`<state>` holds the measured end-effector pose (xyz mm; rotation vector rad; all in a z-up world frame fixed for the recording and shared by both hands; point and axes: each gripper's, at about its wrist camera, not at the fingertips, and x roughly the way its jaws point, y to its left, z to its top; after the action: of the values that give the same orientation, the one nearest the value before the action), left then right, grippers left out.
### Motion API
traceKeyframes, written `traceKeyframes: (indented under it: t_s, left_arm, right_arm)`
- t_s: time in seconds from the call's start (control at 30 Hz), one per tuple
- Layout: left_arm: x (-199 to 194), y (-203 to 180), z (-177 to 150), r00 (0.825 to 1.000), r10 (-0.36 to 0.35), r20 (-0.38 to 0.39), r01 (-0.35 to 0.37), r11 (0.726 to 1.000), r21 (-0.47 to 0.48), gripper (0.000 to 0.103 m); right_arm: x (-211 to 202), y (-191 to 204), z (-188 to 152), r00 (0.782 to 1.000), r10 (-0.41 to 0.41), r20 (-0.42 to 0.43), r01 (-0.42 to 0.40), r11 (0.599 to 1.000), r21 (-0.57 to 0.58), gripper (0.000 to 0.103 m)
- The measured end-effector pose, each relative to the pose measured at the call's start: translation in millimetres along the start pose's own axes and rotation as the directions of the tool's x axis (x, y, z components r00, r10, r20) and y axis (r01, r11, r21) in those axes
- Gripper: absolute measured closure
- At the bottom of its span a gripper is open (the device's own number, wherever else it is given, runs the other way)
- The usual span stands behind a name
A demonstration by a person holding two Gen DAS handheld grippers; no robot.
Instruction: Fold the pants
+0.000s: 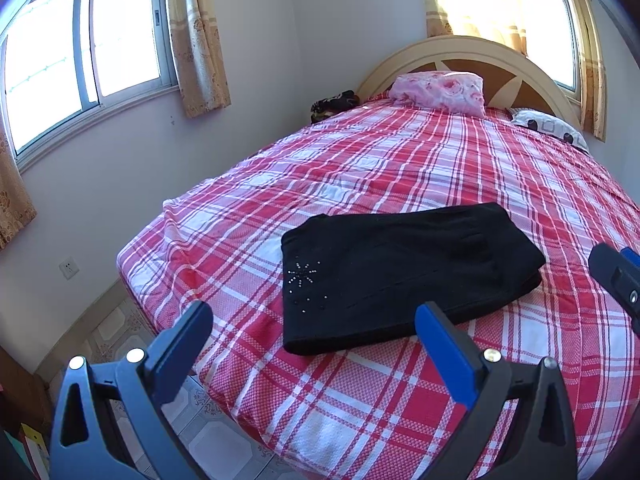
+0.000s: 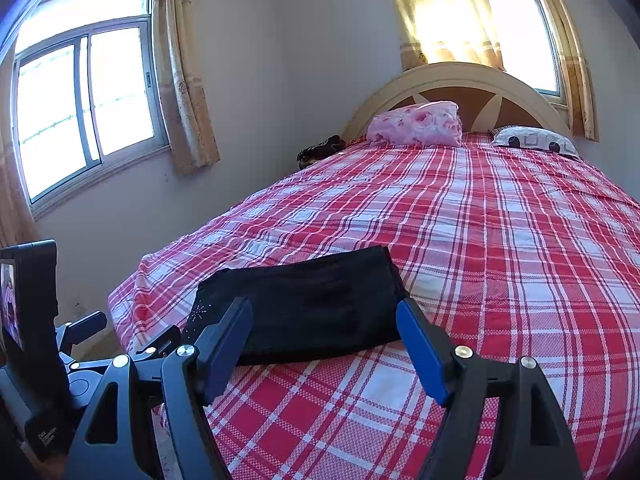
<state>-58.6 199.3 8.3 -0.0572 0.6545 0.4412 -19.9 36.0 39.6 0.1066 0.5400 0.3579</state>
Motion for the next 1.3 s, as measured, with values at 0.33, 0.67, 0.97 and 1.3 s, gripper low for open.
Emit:
traceKeyframes:
  t_s: [0.33, 0.67, 0.97, 1.3]
  left_arm:
    - [4.5, -1.0, -3.4, 1.000, 0.014, -0.021, -0.014, 1.000, -0.008, 0.000]
    - [7.5, 0.7, -4.4, 0.999, 0.024, -0.030, -0.024, 1.000, -0.005, 0.000]
    - [3.1, 0.2, -3.0, 0.999, 0.041, -0.001, -0.041, 0.999, 0.006, 0.000]
    - [0.4, -0.8, 0.1, 0.999, 0.049, 0.017, -0.050, 0.999, 0.019, 0.000]
  right_arm:
    - [3.2, -0.8, -2.5, 1.000, 0.004, -0.008, -0.004, 1.000, 0.011, 0.027]
    - [6.5, -2.2, -4.3, 1.000, 0.007, -0.018, -0.007, 1.000, 0.019, 0.027]
    - [5.9, -3.5, -4.5, 1.000, 0.006, -0.015, -0.006, 1.000, 0.024, 0.027]
    - [4.8, -7.8, -6.0, 1.000, -0.005, -0.015, 0.006, 0.999, 0.034, 0.027]
